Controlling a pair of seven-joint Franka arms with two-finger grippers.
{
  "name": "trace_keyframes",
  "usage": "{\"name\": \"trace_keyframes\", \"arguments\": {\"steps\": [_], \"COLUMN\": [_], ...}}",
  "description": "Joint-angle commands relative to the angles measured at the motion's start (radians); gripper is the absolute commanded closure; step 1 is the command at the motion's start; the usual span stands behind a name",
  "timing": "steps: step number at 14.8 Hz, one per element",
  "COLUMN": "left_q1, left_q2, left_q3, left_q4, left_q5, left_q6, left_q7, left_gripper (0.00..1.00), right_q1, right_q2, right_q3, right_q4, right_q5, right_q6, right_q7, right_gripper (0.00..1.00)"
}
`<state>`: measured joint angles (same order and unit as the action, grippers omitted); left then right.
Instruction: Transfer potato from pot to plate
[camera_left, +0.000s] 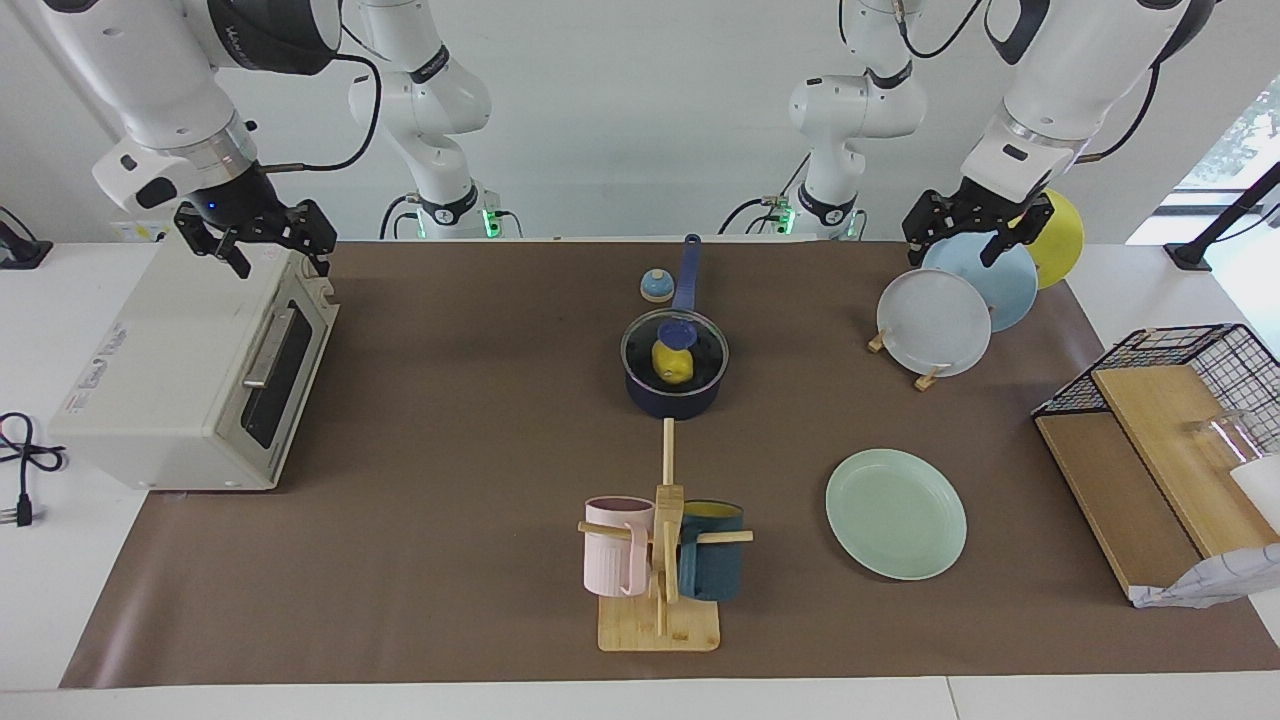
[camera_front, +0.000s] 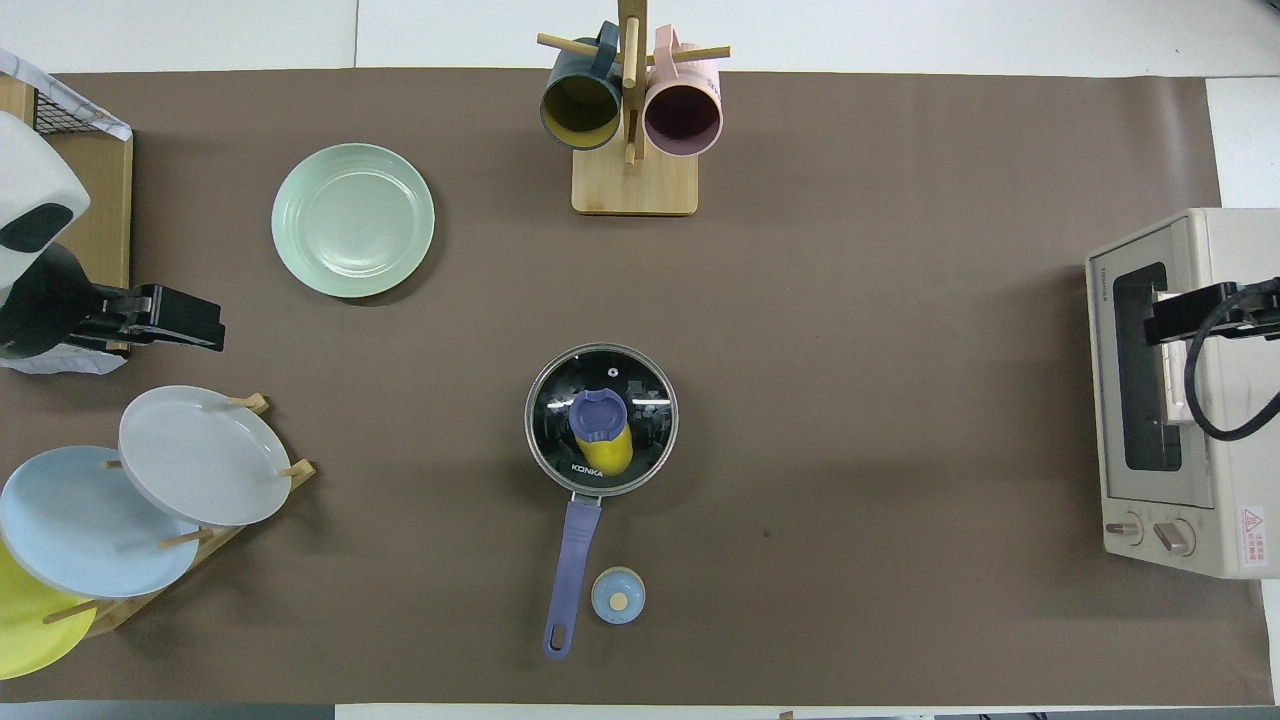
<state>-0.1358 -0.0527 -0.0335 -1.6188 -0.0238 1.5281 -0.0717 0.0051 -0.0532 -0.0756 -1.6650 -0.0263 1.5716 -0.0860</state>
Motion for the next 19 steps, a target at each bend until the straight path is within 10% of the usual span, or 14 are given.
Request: {"name": "trace_keyframes", "arguments": {"steps": [1,11,19], "left_q1": [0.007,0.007,0.007], "left_q2": [-0.006,-0.006,-0.006], "left_q3": [0.000,0.000,0.000], "left_q4": [0.000,-0.001,0.000], "left_q5": [-0.008,-0.008,-0.010], "left_q6": [-0.014,-0.014,-0.014], "left_q7": [-0.003,-0.005,-0.003], "left_gripper": [0.00,0.00,0.00], "right_q1": [-0.007,-0.004,0.194], "right_q2": [-0.016,-0.011,0.032], "right_q3": [0.008,0.011,0.034], "right_q4": [-0.018,-0.015,0.074], "right_q5": [0.002,0.013,0.008], "right_q6": [0.002,0.005,-0.037], "right_q7": [-0.014,-0.018,0.178], "right_gripper": [0.00,0.00,0.00]}}
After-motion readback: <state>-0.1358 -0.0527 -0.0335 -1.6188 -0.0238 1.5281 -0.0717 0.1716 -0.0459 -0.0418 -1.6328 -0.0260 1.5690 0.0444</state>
